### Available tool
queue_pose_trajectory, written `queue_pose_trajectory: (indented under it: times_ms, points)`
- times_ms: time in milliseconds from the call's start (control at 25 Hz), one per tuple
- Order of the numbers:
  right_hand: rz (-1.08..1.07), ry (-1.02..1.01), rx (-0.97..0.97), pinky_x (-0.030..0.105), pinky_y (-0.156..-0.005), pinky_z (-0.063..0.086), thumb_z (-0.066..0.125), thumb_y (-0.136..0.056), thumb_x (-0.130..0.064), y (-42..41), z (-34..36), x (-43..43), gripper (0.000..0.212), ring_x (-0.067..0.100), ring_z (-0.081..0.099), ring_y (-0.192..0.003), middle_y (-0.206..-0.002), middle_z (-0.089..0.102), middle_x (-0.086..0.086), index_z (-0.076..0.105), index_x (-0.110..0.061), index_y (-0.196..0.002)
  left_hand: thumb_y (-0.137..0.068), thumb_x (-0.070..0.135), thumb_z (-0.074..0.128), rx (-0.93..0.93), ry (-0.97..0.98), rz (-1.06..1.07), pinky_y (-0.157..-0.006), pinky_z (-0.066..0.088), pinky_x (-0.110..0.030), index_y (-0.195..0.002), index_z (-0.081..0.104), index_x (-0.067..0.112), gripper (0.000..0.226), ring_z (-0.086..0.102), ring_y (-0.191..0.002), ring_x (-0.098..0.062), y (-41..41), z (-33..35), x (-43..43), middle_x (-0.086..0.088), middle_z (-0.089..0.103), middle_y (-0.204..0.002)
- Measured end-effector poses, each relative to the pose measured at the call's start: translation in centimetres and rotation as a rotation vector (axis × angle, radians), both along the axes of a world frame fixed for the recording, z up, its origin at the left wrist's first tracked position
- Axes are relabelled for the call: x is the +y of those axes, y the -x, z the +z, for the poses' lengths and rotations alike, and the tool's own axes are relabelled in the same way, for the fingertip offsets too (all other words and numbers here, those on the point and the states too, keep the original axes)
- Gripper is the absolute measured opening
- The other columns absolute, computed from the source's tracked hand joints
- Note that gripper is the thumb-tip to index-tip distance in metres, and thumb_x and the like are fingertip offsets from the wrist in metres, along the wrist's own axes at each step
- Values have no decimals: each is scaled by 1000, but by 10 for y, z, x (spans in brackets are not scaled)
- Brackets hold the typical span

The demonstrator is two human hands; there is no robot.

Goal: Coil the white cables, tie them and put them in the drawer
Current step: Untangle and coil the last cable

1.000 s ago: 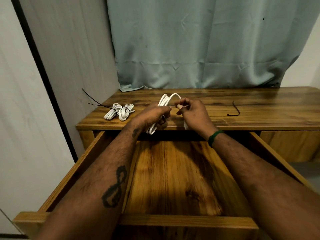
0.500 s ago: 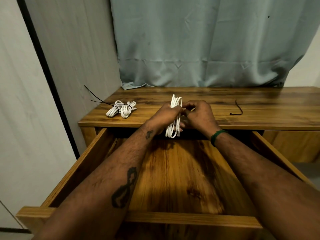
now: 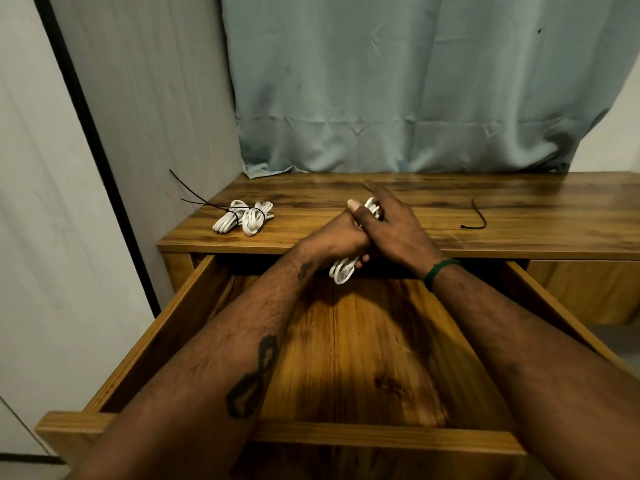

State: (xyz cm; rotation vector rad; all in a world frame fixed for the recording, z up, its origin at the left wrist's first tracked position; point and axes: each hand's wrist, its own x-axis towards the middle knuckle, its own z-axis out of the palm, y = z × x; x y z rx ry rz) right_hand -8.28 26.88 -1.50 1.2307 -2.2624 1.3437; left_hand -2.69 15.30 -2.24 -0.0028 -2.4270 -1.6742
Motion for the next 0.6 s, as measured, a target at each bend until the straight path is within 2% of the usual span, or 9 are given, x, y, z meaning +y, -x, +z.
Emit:
queue_pose_trajectory:
  times_ms: [40, 80, 120, 200, 320, 400, 440, 520, 600]
  points:
    - [-4, 2, 1, 26, -90, 46, 53, -96, -53, 1, 1, 0, 43, 4, 57, -104, -118, 62, -10, 53, -34, -134, -93, -6, 43, -3, -3, -13, -48, 45, -28, -94, 61, 17, 29, 53, -50, -16, -2, 1, 0, 1, 62, -55]
    - [-15, -10, 7, 27, -87, 47, 52, -96, -52, 3, 1, -2, 37, 4, 59, -102, -117, 66, -9, 57, -34, -128, -93, -7, 43, -7, -3, -24, -48, 46, -28, -94, 60, 16, 28, 54, -50, -16, -4, 3, -1, 1, 62, -54]
    - [-28, -26, 14, 29, -82, 49, 52, -96, -50, 4, 3, -3, 29, 7, 62, -94, -107, 69, -7, 64, -30, -114, -93, -6, 46, -14, 0, -30, -48, 47, -28, -95, 60, 14, 25, 55, -50, -17, -4, 4, -2, -2, 62, -57]
    - [-85, -59, 33, 29, -67, 46, 54, -95, -44, 6, 5, -5, 27, 14, 61, -79, -83, 67, -2, 63, -21, -86, -92, -1, 55, -42, 17, -35, -48, 49, -28, -110, 58, 9, 21, 58, -51, -18, -3, 3, -5, -11, 64, -68]
    - [-132, -62, -58, 21, -49, 41, 56, -93, -35, 10, 3, -7, 26, 13, 60, -65, -73, 65, -1, 61, -18, -75, -78, 6, 73, -108, 35, 4, -48, 52, -31, -142, 36, 4, 75, 64, -54, -21, 4, -1, -13, -27, 69, -84]
    - [-128, -50, -120, 19, -36, 38, 57, -89, -31, 9, 2, -7, 22, 4, 57, -45, -68, 66, 1, 63, -17, -74, -76, 6, 76, -121, 19, -20, -50, 54, -33, -150, 22, 12, 92, 66, -57, -23, 5, -5, -16, -29, 72, -89]
    - [-143, -20, -135, 20, -34, 37, 58, -87, -30, 9, 4, -4, 21, 3, 54, -39, -63, 65, 1, 63, -16, -72, -79, 3, 74, -107, -12, -32, -52, 56, -33, -149, 21, 14, 88, 66, -59, -24, 5, -3, -12, -26, 73, -89]
    - [-181, 58, -133, 19, -36, 38, 60, -85, -29, 9, 9, -4, 23, 3, 51, -37, -57, 63, 0, 62, -13, -69, -87, 0, 71, -31, -82, -25, -62, 59, -35, -140, 33, 14, 67, 68, -68, -26, 2, 3, -11, -23, 72, -98]
    - [-246, 181, -161, 18, -38, 40, 60, -85, -27, 13, 15, 0, 22, 4, 54, -37, -54, 63, 1, 62, -11, -70, -94, 16, 67, 43, -106, -5, -70, 56, -31, -125, 58, 14, 32, 67, -80, -26, 1, 8, -20, -21, 69, -107]
